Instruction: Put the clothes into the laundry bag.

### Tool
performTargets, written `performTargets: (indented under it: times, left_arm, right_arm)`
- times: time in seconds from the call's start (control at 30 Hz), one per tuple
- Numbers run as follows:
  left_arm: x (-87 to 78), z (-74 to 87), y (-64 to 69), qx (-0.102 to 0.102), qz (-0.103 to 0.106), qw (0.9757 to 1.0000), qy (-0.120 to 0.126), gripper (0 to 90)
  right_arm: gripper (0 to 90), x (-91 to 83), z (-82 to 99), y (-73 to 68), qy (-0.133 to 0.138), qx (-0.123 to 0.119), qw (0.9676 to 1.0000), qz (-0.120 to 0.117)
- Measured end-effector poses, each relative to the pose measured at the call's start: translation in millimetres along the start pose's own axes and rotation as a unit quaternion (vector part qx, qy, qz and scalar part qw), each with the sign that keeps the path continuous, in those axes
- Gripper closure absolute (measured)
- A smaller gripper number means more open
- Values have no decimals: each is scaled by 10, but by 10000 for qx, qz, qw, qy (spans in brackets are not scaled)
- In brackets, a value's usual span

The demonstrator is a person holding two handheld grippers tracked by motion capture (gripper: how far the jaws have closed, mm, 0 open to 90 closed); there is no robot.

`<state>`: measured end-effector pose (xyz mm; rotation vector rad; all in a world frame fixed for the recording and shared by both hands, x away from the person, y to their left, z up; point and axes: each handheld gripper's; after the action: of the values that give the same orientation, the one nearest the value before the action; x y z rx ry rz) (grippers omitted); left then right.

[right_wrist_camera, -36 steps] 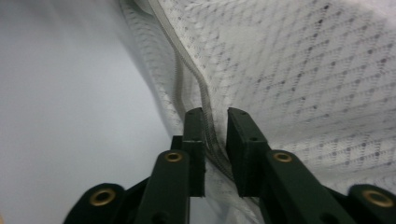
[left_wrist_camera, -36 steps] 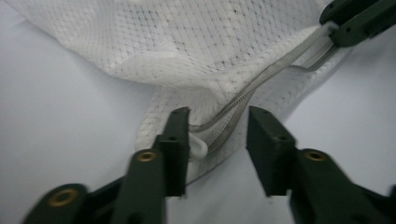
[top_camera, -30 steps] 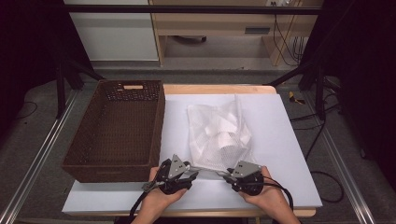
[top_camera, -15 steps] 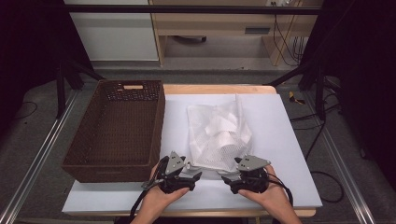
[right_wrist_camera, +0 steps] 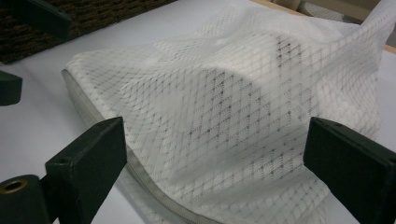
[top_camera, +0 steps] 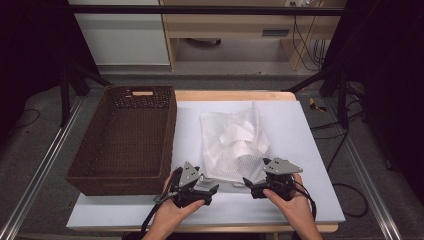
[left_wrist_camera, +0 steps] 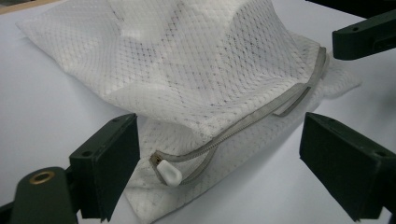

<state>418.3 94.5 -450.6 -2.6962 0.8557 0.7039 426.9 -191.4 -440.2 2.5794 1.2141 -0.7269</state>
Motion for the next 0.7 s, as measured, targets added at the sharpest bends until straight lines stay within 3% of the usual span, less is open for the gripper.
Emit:
performTargets:
  times: [0.23, 0.27, 0.37, 0.43, 0.7]
  left_arm:
    - [16, -71, 31, 91, 17, 10000, 27, 102]
    - [15, -87, 32, 77, -15, 10000, 54, 102]
    - [10, -132, 25, -15, -35, 9999, 95, 102]
    - [-6, -188, 17, -179, 27, 9998, 121, 102]
    - [-158, -314, -36, -268, -2, 9994, 240, 100]
  right_arm:
    - [71, 81, -117, 56, -96, 254, 9993, 251]
    - [71, 114, -179, 85, -228, 256, 9989, 334]
    - [73, 134, -234, 120, -212, 369, 9983, 398]
    - [75, 152, -312, 174, -87, 565, 9972, 485]
    - [77, 139, -379, 282, 191, 676, 9933, 918]
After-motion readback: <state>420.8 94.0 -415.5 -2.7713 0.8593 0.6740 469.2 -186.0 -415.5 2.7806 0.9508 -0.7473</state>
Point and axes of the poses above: each handheld gripper's, and its own axes: x roughly forward along the jaws, z roughly out of its underside, y roughly to its right, and after that the axes turned 12 degrees about -z, right-handed
